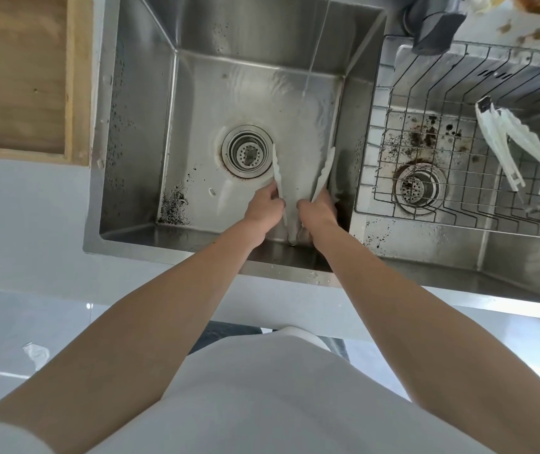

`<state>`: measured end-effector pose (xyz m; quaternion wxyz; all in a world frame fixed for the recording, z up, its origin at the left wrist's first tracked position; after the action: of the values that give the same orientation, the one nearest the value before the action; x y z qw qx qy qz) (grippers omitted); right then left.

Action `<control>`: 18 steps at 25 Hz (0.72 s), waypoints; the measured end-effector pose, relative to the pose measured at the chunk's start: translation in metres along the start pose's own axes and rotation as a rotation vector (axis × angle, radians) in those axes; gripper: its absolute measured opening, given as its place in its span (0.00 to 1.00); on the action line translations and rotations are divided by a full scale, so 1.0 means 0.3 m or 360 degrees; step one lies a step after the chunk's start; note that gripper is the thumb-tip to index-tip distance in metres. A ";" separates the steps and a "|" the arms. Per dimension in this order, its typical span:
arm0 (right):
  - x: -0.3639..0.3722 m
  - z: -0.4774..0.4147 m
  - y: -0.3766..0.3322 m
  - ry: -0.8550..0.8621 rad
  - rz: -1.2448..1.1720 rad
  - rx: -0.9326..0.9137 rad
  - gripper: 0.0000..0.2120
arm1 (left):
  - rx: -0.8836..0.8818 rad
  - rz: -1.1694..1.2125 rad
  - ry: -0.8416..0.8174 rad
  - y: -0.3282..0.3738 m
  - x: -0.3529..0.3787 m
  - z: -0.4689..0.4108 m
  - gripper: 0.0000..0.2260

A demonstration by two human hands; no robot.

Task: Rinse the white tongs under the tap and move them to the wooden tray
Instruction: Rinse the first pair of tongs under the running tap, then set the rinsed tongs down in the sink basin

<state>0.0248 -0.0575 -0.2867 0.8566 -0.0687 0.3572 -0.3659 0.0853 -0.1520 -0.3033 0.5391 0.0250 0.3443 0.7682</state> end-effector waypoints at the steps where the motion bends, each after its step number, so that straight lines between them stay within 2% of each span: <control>1: 0.001 -0.002 0.002 0.0000 -0.0007 0.0008 0.26 | -0.0003 -0.0005 -0.0010 0.000 0.001 -0.002 0.23; 6: 0.007 -0.003 0.016 -0.0049 0.0008 0.0035 0.24 | -0.0029 -0.0032 -0.0029 0.001 -0.002 -0.021 0.22; 12: -0.015 0.027 0.020 -0.0096 -0.0004 0.0023 0.23 | -0.0111 -0.0066 -0.0006 0.004 -0.010 -0.011 0.15; 14: -0.026 0.047 0.016 -0.0112 -0.0031 -0.0036 0.22 | -0.0113 -0.0087 0.0002 0.016 -0.011 0.006 0.16; 16: -0.046 0.070 0.009 -0.0093 -0.0083 -0.0077 0.17 | -0.0096 -0.0087 0.0022 0.039 -0.015 0.038 0.20; 18: -0.077 0.100 0.003 -0.0013 -0.0112 -0.0132 0.07 | -0.0020 -0.0041 0.0045 0.065 -0.023 0.072 0.20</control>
<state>0.0344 -0.0455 -0.2520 0.8411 -0.1180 0.3659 -0.3804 0.0814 -0.1506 -0.2736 0.5441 0.0063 0.3473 0.7637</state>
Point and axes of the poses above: each hand's wrist, its own z-axis away from the middle knuckle, its own x-axis out of the palm, y = z × x, the point moved 1 cm from there along -z, towards the middle knuckle, and after that the axes turned 13 degrees about y, right-handed, at the moved point
